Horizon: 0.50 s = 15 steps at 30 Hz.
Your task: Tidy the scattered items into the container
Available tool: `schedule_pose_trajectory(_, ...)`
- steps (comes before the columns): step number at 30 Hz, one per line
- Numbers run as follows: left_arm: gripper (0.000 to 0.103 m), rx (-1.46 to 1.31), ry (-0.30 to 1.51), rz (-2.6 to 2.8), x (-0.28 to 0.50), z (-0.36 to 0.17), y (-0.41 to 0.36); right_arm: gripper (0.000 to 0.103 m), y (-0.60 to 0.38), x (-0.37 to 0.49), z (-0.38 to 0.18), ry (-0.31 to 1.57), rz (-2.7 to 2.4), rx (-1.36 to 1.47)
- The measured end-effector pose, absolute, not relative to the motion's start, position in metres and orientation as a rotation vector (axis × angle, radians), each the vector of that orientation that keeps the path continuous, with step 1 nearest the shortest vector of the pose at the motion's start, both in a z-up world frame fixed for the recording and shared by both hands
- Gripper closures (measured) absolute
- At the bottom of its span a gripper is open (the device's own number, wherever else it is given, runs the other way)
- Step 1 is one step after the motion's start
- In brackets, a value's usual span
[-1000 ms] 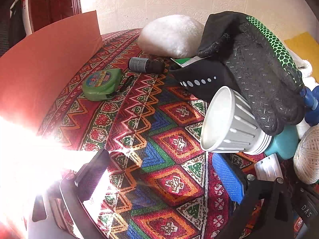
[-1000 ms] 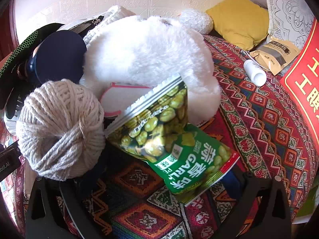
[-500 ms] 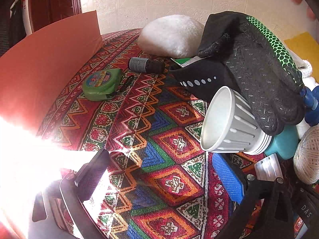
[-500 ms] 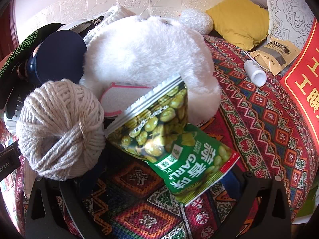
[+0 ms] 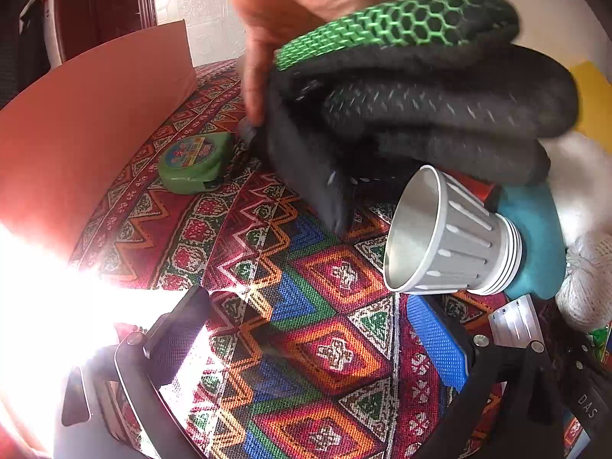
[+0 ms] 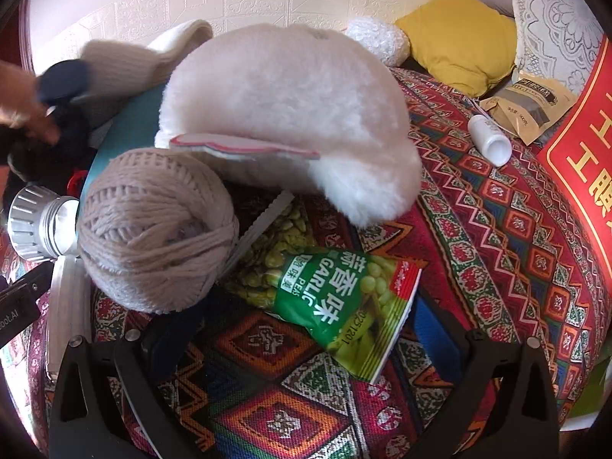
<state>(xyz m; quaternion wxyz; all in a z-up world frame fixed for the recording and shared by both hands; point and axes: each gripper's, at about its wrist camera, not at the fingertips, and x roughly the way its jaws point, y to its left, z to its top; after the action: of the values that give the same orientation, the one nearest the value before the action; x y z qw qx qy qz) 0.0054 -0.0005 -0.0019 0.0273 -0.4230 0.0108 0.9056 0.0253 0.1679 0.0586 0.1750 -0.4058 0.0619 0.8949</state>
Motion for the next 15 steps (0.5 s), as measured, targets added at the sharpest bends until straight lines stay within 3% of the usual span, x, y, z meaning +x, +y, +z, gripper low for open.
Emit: schedule_pose_trajectory(15,0.000,-1.306,0.033,2.796,0.0083,-0.0034,-0.0005,0.001,0.1686,0.0253,0.0572,0.174,2.536,-1.149)
